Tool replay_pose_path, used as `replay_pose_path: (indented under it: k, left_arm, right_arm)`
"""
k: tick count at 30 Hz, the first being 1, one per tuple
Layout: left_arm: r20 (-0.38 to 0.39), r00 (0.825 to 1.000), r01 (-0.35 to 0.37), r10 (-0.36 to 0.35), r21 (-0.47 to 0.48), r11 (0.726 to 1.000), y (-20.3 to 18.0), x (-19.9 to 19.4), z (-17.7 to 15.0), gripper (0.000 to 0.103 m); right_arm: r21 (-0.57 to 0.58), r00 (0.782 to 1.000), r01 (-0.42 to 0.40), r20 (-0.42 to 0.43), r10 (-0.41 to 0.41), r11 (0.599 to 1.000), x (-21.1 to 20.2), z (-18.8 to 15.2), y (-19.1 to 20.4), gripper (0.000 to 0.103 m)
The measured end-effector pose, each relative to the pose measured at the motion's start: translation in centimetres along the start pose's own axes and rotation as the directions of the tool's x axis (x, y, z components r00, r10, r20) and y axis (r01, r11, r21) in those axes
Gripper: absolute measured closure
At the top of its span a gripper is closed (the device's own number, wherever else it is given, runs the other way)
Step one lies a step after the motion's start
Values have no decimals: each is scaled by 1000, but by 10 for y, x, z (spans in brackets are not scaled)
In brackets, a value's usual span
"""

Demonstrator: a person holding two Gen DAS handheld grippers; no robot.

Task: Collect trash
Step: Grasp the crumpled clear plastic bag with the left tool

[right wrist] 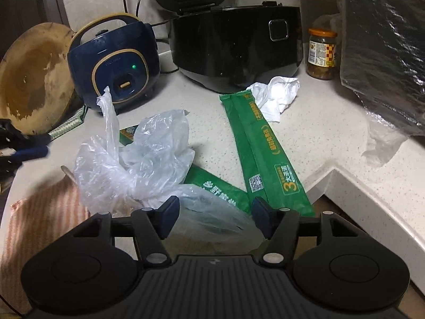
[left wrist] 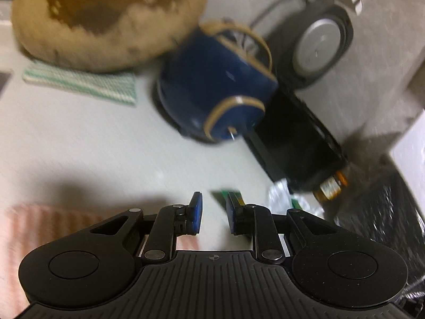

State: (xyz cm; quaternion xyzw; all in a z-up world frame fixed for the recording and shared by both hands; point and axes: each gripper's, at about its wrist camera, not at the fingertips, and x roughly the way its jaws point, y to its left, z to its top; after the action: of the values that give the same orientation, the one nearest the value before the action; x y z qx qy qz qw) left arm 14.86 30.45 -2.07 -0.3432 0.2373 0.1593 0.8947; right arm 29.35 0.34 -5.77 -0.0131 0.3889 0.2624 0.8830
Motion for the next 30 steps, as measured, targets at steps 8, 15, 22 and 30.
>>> replay_pose_path:
  k: [8, 15, 22, 30]
  left_arm:
    - [-135, 982, 164, -131, 268, 949, -48, 2, -24, 80]
    - [-235, 972, 166, -9, 661, 732, -111, 39, -84, 79]
    - [-349, 936, 231, 35, 688, 688, -110, 68, -110, 78]
    - [-352, 935, 275, -42, 644, 714, -113, 50, -97, 78]
  right_arm:
    - [-35, 1000, -28, -4, 28, 999, -2, -3, 17, 41]
    - [-34, 1000, -17, 25, 18, 999, -13, -6, 15, 38]
    - [-1, 999, 26, 42, -25, 1000, -20, -11, 1, 38]
    - [-7, 993, 71, 98, -70, 997, -30, -12, -5, 38]
